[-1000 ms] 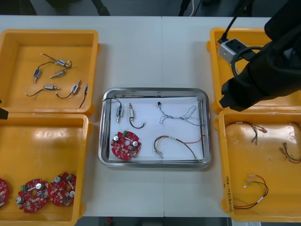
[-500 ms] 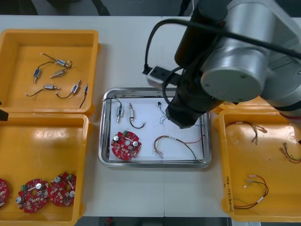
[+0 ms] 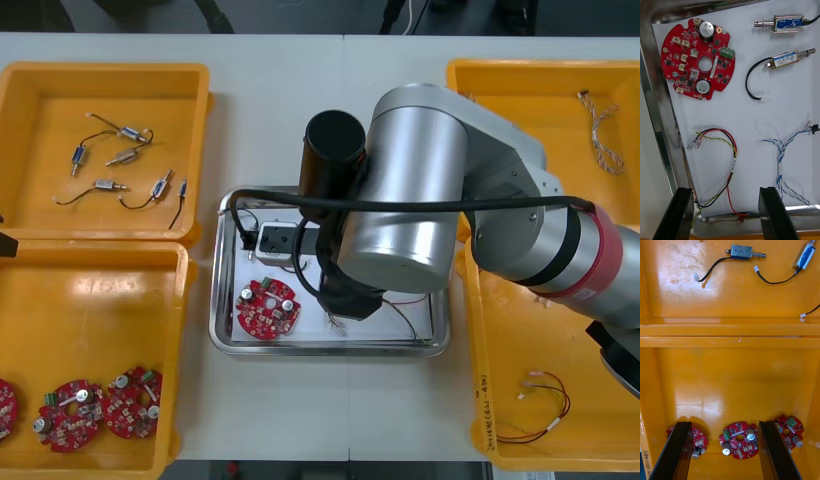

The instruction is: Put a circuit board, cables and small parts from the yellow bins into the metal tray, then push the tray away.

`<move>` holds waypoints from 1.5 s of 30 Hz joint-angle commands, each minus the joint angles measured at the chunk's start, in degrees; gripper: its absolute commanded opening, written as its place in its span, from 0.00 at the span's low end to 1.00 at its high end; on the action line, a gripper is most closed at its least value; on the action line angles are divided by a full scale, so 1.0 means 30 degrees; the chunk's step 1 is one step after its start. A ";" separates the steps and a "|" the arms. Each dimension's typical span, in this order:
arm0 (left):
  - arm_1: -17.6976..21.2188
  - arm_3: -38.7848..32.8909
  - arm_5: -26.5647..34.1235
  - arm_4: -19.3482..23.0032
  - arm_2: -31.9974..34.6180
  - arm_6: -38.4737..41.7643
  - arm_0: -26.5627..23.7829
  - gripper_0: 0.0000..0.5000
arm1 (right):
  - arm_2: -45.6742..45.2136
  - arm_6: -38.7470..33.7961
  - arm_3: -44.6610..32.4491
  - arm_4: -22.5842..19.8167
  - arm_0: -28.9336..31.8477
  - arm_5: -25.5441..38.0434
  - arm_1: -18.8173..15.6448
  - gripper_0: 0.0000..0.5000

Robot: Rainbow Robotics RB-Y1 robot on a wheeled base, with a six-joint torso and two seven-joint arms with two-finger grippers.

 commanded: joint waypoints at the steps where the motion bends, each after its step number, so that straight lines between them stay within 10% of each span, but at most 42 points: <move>1: 0.0863 -0.0532 0.0121 0.0134 0.0532 -0.0866 0.0310 1.00 | 0.0701 0.2176 -0.0162 0.0788 0.0686 -0.0302 0.0626 1.00; 45: 0.0863 -0.0532 0.0121 0.0134 0.0532 -0.0866 0.0310 1.00 | 0.4598 0.3172 0.2211 0.5534 0.4436 -0.2675 0.2794 1.00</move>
